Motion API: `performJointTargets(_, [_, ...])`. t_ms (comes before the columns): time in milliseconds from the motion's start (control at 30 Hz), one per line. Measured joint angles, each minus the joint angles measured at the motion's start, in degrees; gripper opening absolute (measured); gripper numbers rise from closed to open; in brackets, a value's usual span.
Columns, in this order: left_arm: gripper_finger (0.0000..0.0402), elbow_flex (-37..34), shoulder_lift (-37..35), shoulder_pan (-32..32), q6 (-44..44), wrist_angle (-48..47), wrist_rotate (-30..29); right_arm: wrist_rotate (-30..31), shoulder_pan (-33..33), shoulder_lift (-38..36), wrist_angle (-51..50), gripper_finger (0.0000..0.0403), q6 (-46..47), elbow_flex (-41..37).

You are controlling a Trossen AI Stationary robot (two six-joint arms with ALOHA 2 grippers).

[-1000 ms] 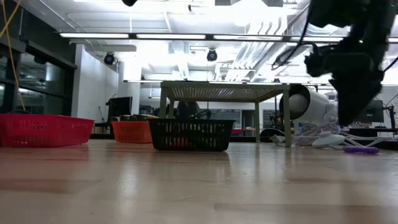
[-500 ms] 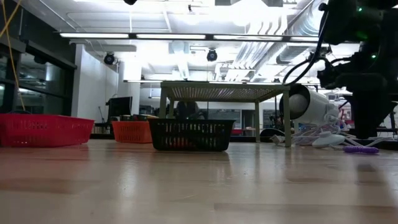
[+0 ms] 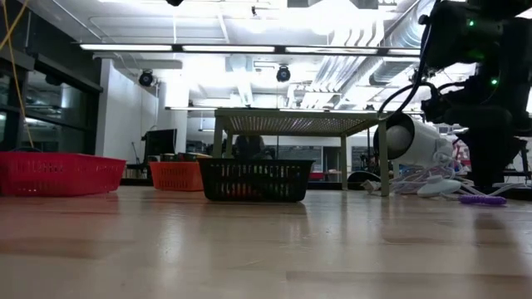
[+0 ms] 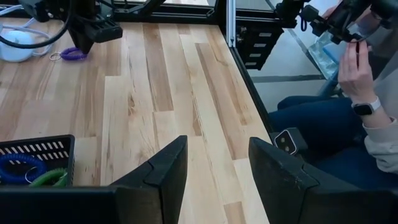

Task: Pick & Place Office Desk Supplies
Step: Put the violet spring rubber band into the black bin on the shelf

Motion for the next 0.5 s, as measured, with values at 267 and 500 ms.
performJointTargets(267, [0.0166, 0.0, 0.0, 0.0, 0.0, 0.0, 0.0, 1.1, 0.0, 2.5, 0.9, 0.0082, -0.7, 0.0])
performJointTargets(500, [0.0166, 0.0, 0.0, 0.0, 0.0, -0.1, 0.0, 0.5, 0.0, 3.9, 1.6, 0.0082, -0.7, 0.0])
